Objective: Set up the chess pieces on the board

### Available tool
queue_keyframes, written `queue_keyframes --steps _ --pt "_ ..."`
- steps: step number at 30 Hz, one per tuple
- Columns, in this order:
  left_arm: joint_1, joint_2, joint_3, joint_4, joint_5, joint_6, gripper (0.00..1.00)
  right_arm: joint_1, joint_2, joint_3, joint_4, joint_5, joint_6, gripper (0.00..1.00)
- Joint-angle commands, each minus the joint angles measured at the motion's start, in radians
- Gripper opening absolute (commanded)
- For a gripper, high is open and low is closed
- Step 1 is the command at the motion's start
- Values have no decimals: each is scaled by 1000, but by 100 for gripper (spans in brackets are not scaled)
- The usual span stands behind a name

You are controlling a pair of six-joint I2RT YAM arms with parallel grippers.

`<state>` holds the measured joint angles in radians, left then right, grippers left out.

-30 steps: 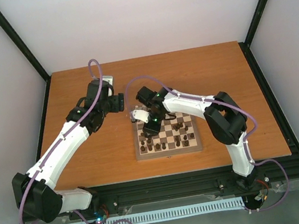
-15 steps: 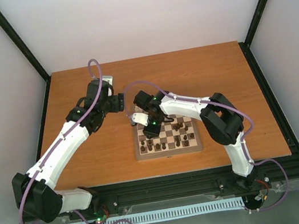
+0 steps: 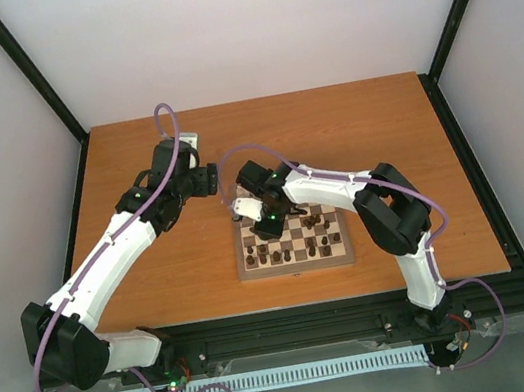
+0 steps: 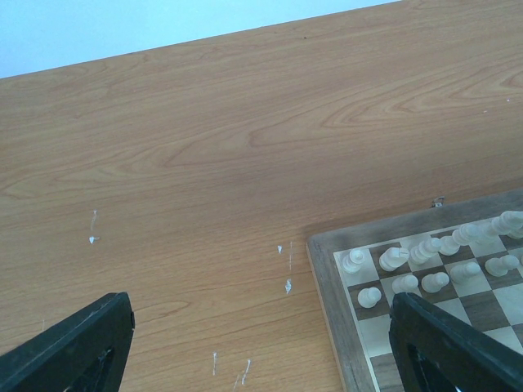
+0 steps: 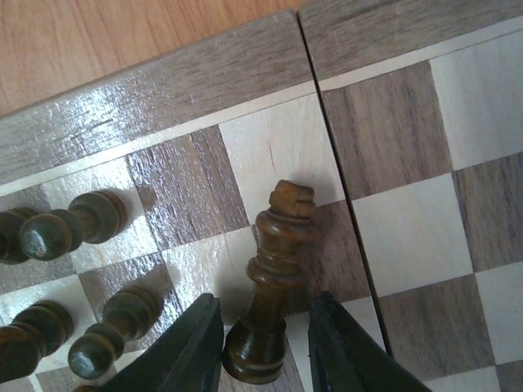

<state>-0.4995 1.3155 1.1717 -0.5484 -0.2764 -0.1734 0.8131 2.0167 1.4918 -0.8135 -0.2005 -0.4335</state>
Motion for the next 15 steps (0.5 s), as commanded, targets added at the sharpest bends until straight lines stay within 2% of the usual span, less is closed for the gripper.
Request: queue_keyframes --steps 1,5,8,12,15 --pt "1 -4 45 -12 -3 -12 88 6 -12 -30 -2 44 -12 28" --pt "1 -2 45 -12 -3 -12 88 6 -20 -47 11 60 -19 20" --pt "1 -3 46 -13 -4 -14 88 7 -32 -68 24 96 -22 20" --pt "1 -1 46 -12 -3 -18 88 8 -38 -102 44 150 -32 24" --pt "1 -1 46 -13 0 -18 88 8 -36 -115 54 148 -37 20"
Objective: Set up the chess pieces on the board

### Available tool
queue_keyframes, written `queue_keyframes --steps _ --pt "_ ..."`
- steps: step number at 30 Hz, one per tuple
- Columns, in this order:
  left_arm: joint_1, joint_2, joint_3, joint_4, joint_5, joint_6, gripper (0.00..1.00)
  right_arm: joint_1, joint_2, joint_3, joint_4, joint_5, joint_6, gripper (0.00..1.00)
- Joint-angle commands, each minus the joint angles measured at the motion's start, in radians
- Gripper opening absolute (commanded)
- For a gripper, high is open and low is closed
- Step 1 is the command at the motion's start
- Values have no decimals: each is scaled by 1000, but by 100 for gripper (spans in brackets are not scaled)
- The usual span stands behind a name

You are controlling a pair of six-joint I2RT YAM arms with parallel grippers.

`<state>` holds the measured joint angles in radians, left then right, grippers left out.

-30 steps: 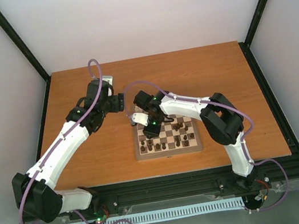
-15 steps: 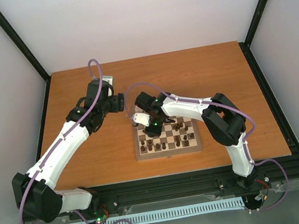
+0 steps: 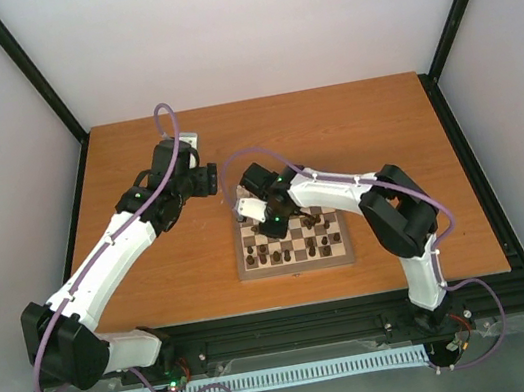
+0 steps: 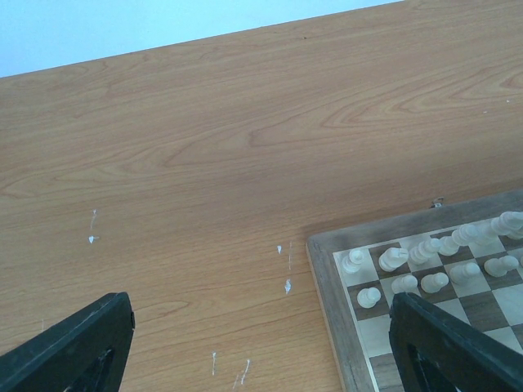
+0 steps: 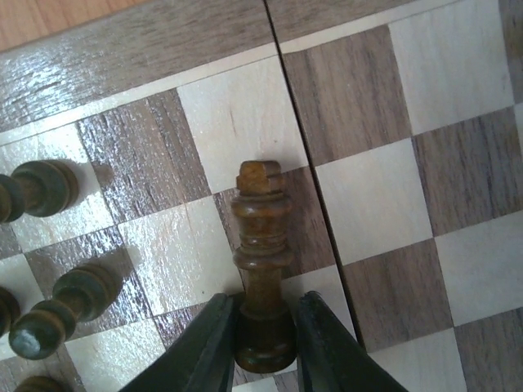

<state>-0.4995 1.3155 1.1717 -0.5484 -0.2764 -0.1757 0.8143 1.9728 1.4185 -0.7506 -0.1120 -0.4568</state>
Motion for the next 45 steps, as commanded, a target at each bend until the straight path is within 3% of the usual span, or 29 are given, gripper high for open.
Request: queue_keyframes --steps 1,6,13,19,23,28,33,41,45 --pt "1 -1 46 -13 -2 -16 88 6 5 -44 -5 59 -14 17" --pt "1 -2 46 -14 -2 -19 88 -6 -54 -48 4 30 -16 10" --pt "1 0 42 6 100 -60 84 -154 -212 -32 -44 -225 5 9" --pt "2 32 58 55 484 -173 72 -302 -350 -69 -47 -408 34 9" --pt "2 58 39 186 728 -290 62 -346 -415 -124 -22 -462 45 9" --pt "2 89 -45 368 904 -450 55 -379 -438 -160 -3 -511 40 10" --pt "-3 124 -83 477 984 -530 49 -386 -449 -169 4 -529 32 10" --pt "-48 179 -55 435 995 -505 50 -388 -451 -172 7 -548 29 10" --pt "-66 216 -37 428 1001 -496 46 -387 -450 -170 5 -565 27 10"
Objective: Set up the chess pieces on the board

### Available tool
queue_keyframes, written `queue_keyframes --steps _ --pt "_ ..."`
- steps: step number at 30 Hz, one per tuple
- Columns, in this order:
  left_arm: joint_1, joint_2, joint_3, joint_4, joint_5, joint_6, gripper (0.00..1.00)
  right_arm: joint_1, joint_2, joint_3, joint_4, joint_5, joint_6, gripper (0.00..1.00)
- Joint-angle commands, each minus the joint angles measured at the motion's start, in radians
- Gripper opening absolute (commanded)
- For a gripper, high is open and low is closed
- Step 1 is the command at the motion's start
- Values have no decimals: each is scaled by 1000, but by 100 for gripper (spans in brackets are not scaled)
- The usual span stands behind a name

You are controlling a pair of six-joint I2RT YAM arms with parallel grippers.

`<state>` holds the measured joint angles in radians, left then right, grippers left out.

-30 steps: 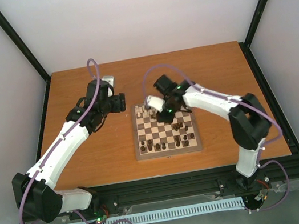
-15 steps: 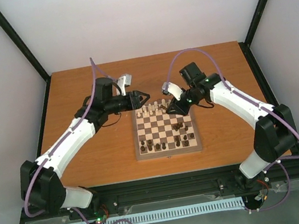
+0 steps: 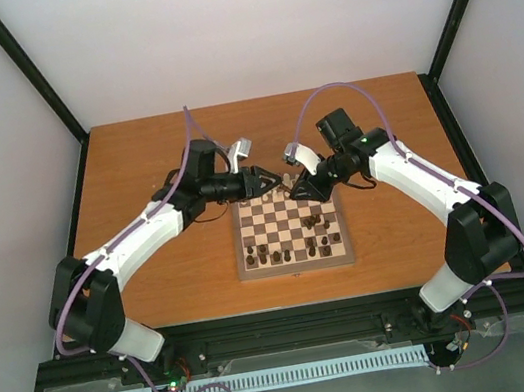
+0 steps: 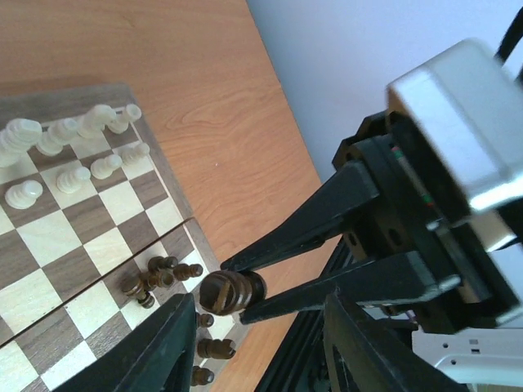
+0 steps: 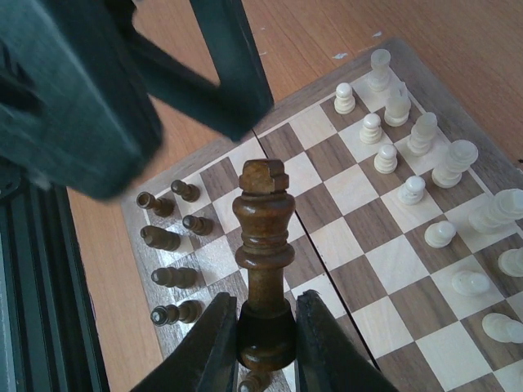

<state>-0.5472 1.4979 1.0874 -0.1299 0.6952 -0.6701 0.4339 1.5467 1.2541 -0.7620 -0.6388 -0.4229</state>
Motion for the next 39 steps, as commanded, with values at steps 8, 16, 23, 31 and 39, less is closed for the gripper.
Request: queue_keyframes --steps 8,16,23,31,39 --pt "-57 92 101 -34 53 40 41 -7 -25 -7 17 -39 -7 11" --pt "-65 116 117 -53 52 50 27 -6 -20 -7 14 -47 -11 11" --pt "-65 132 121 -61 27 69 17 -6 -20 -6 8 -48 -17 11" --pt "-77 54 157 -220 -124 225 11 -43 -74 44 -65 -67 -27 45" --pt "-201 -105 47 -309 -403 398 9 -185 -161 -4 -80 -63 24 56"
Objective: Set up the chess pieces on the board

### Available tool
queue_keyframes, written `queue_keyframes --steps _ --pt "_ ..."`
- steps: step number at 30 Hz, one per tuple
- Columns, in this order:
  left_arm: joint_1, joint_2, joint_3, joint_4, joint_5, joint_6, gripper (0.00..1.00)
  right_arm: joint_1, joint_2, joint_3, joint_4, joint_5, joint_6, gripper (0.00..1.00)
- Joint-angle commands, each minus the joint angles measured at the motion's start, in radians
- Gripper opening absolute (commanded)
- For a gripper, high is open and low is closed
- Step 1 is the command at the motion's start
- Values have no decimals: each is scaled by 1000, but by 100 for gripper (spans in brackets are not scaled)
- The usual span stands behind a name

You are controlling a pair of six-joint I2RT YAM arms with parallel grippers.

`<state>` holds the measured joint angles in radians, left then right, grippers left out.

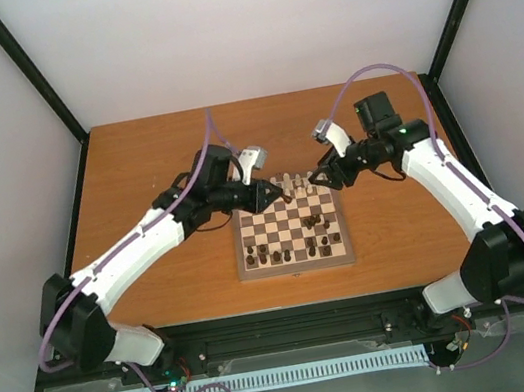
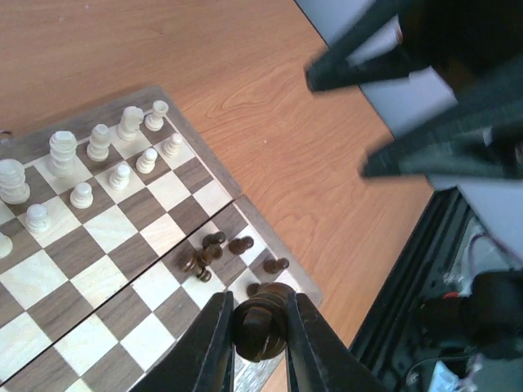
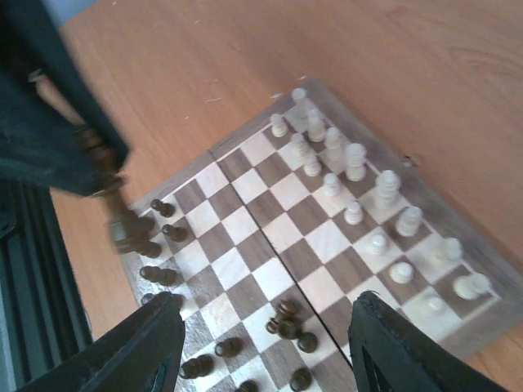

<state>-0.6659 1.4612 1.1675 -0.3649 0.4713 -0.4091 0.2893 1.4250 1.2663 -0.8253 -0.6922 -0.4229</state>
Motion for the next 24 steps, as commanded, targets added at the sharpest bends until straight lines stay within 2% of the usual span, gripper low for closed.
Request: queue_keyframes --steps 1,6,9,13,17,24 --pt "-116 -80 -43 -84 -228 165 9 -42 -52 -35 -15 -7 25 56" --pt "-256 -83 -65 -127 -439 256 9 -44 -107 -120 29 57 26 56" --pt "-307 -32 -46 -173 -508 290 8 -43 -106 -151 75 103 22 57" --pt "-358 50 -10 -205 -546 338 7 -43 -85 -180 122 153 3 56" --pt "-389 105 -1 -199 -544 373 8 -44 -69 -179 121 137 1 56" --pt "-399 149 -4 -168 -522 390 10 -43 -58 -176 115 131 -10 55"
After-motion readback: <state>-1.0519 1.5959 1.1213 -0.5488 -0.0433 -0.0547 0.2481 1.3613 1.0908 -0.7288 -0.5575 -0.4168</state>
